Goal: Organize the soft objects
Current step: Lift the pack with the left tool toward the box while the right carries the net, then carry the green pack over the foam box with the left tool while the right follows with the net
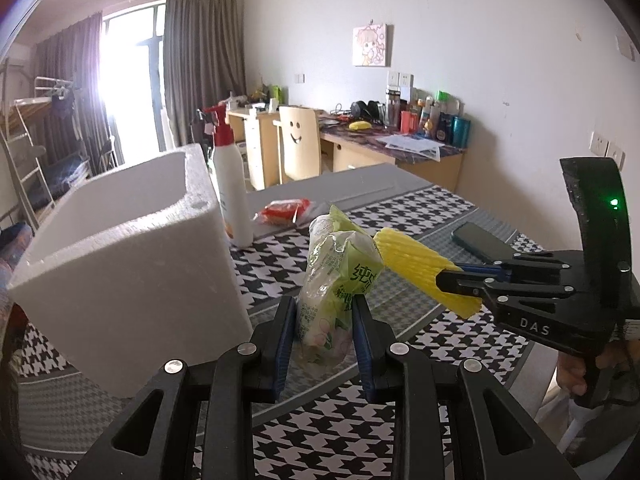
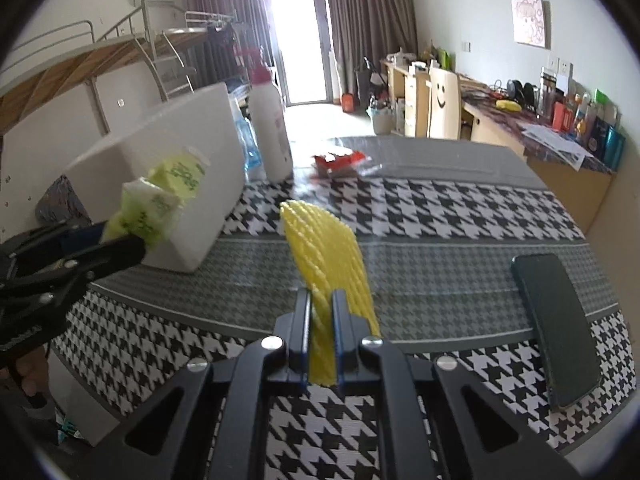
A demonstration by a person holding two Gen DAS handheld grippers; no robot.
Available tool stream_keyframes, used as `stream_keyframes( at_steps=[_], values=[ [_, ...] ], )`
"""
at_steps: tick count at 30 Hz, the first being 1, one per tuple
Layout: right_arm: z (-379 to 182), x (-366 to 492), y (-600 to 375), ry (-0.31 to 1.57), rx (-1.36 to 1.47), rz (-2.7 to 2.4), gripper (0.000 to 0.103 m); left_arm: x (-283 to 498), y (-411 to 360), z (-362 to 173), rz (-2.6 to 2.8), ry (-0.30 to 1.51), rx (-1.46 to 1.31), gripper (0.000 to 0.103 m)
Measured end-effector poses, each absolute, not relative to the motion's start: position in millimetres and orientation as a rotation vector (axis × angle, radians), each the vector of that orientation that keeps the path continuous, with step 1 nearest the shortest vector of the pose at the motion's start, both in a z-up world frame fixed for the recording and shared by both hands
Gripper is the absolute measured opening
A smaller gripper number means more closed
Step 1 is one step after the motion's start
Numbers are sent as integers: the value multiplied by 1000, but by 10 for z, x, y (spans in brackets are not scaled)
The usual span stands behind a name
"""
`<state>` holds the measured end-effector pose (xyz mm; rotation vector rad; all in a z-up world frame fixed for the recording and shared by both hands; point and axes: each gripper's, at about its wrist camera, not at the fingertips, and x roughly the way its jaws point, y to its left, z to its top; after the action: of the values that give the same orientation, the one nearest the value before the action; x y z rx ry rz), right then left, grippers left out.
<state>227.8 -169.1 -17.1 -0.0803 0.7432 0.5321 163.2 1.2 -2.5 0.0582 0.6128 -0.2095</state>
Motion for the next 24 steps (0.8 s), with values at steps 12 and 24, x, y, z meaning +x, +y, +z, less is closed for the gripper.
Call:
stream_keyframes(
  at_steps=[12, 24],
  values=[
    [175, 2174, -1662, 644, -43, 552, 13, 1608, 63, 200, -181, 554, 67, 30],
    [426, 2201, -1598, 563, -40, 554, 13, 1646, 122, 401, -160, 503, 61, 30]
  ],
)
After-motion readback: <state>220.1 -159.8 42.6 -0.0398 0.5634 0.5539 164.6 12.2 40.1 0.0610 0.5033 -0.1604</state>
